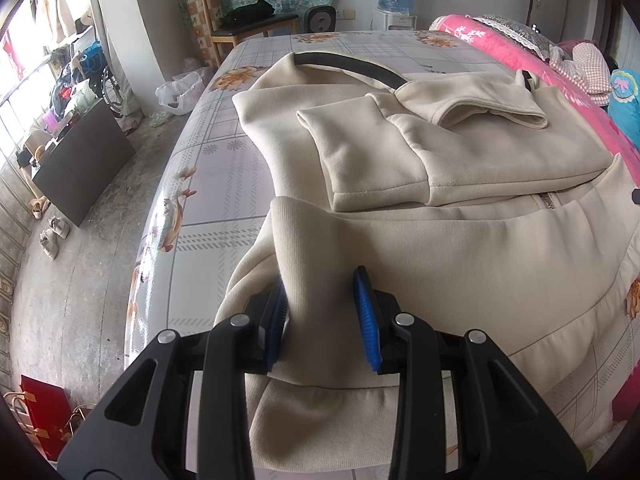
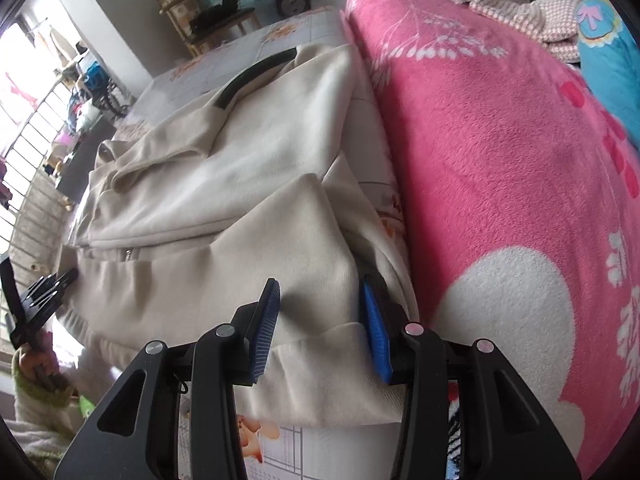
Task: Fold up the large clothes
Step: 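Grasp the jacket hem with the right tool while the left tool holds its hem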
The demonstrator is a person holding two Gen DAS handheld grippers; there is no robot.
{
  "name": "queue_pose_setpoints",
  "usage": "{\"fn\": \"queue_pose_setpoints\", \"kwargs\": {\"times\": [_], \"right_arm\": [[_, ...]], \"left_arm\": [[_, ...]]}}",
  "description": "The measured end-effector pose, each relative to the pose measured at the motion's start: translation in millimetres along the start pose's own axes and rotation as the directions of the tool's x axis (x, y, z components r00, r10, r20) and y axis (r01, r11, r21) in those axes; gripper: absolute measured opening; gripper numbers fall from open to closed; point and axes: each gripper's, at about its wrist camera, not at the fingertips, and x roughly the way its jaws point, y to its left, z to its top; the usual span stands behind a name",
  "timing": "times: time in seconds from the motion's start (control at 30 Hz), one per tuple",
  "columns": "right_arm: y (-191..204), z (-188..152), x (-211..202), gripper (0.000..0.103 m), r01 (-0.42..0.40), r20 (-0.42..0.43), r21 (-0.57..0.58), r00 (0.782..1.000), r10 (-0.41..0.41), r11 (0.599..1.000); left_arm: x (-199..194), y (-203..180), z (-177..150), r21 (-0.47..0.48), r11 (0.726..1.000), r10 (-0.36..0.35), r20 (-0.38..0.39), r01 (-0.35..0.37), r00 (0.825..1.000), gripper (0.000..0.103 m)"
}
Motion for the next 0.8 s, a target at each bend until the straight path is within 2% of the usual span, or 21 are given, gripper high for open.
{"fn": "queue_pose_setpoints", "kwargs": {"times": [0.23, 0.27, 0.33, 0.4, 0.6, 0.7, 0.8], "right_arm": [[10, 10, 10, 0.031, 0.072, 0.032, -0.033, 0.997, -0.071, 0.997], [14, 10, 10, 0.029, 0.096, 0.033, -0.048, 0.995, -0.095, 0.994], [21, 9, 9, 0.02, 0.136, 0.037, -0.087, 0.99, -0.134, 0.987], [32, 5, 7, 0.017, 0.199, 0.058, -0.14, 0.98, -0.193, 0.97], [56, -4, 11, 0.016, 0.351, 0.108, -0.25, 0.936, -0.334, 0.903], [59, -5, 14, 0.016, 0.38, 0.112, -0.267, 0.925, -0.363, 0.886], [60, -5, 13, 0.016, 0.384, 0.111, -0.264, 0.923, -0.368, 0.885]], "left_arm": [[0, 0, 1, -0.005, 1.0, 0.001, -0.005, -0.001, 1.0, 0.032], [0, 0, 1, -0.007, 1.0, 0.002, -0.007, -0.002, 1.0, 0.032], [-1, -1, 1, -0.011, 1.0, 0.005, -0.012, -0.005, 1.0, 0.032], [-1, -2, 2, -0.011, 1.0, 0.01, -0.017, -0.01, 1.0, 0.032], [0, -3, 4, -0.007, 1.0, 0.023, -0.029, -0.024, 0.999, 0.032], [0, -3, 4, -0.017, 1.0, 0.025, -0.033, -0.026, 0.999, 0.032], [0, -3, 4, -0.017, 0.999, 0.029, -0.034, -0.029, 0.999, 0.032]]}}
